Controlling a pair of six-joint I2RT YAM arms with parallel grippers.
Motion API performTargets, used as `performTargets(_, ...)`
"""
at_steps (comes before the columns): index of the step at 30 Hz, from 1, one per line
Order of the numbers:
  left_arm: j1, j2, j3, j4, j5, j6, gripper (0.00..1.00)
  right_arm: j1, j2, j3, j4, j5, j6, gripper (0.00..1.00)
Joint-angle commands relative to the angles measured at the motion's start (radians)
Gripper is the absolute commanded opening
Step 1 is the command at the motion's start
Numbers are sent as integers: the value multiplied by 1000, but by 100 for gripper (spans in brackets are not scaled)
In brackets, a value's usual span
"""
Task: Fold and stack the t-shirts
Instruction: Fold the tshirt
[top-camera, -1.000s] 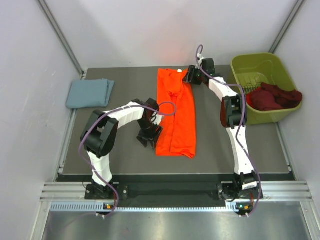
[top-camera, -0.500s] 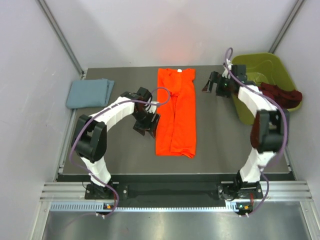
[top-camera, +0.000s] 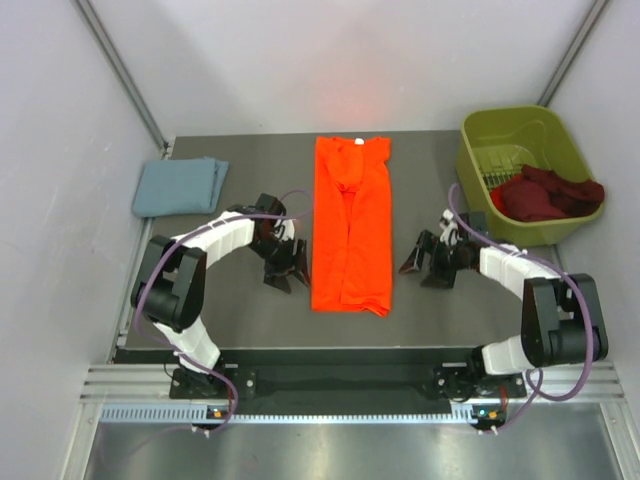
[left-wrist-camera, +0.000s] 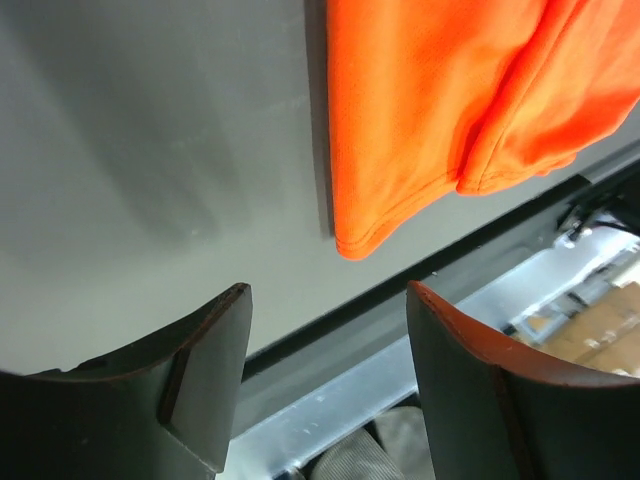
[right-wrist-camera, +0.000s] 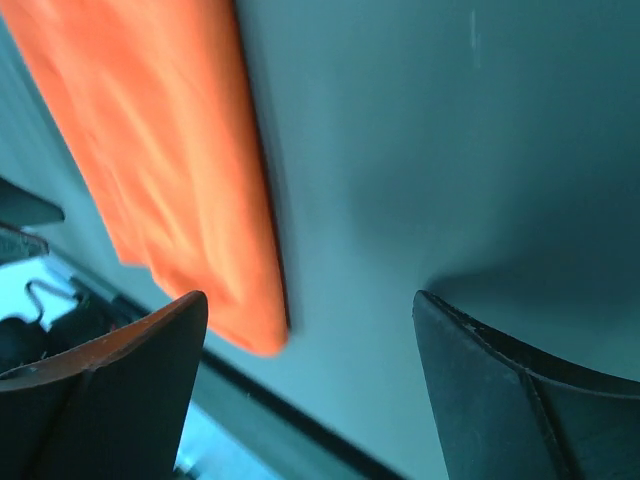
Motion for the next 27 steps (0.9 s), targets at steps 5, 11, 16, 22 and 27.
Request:
performTargets(5, 4, -31, -131, 157, 165, -143, 68, 21, -80, -176, 119, -146, 157, 79)
performTargets(11, 4, 33, -150, 188, 178, -179, 66, 50, -54, -216, 225, -177, 222, 67)
performTargets(16, 2, 64, -170, 252, 181, -231, 63, 125, -34, -218, 256, -180, 254, 65)
performTargets(22, -5, 89, -173, 274, 190, -249, 59, 208, 18, -186, 288, -157, 295, 63)
performTargets(27, -18, 99, -167, 289, 198, -259, 53, 234, 44, -173, 304, -154, 311, 55)
